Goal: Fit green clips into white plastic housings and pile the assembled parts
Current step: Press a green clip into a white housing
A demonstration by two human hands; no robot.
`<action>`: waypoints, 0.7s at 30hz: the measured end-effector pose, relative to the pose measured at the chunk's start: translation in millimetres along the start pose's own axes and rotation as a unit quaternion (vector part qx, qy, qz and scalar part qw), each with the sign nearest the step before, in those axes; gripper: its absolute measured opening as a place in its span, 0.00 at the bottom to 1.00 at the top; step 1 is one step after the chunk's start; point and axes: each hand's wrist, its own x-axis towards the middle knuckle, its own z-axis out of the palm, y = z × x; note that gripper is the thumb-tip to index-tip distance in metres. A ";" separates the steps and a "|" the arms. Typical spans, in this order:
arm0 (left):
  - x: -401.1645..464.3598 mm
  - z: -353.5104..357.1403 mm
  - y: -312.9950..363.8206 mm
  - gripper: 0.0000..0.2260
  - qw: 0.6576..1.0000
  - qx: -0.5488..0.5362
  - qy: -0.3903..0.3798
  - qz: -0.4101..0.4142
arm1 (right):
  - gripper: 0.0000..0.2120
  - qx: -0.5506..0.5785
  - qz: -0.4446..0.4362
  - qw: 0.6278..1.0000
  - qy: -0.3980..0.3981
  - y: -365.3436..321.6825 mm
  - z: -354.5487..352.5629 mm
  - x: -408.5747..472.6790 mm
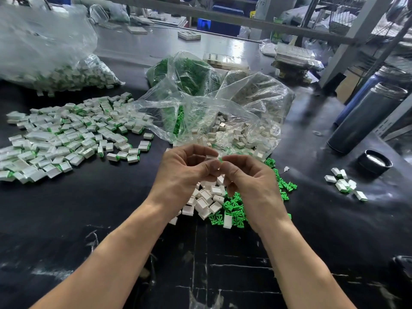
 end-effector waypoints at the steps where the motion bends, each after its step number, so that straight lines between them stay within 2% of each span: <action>1: 0.0 -0.1 0.0 0.06 1.000 -0.003 -0.001 0.001 | 0.02 0.020 0.012 1.000 0.001 0.5 0.4 0.0; 4: 0.4 -0.8 -0.7 0.06 1.000 -0.003 -0.004 0.006 | 0.01 0.032 0.015 0.999 0.016 1.0 0.3 0.7; 9: -0.4 -1.1 -3.0 0.07 0.998 0.056 -0.005 0.035 | 0.02 0.039 -0.025 0.998 0.051 -1.1 -1.7 0.9; 16: -1.0 1.5 -5.3 0.03 0.993 0.108 -0.032 0.026 | 0.06 -0.045 -0.101 0.994 0.013 -2.2 3.0 -3.4; 21: -0.9 1.3 -5.5 0.02 0.992 0.117 -0.028 0.023 | 0.09 -0.108 -0.118 0.987 0.025 0.6 2.6 -2.5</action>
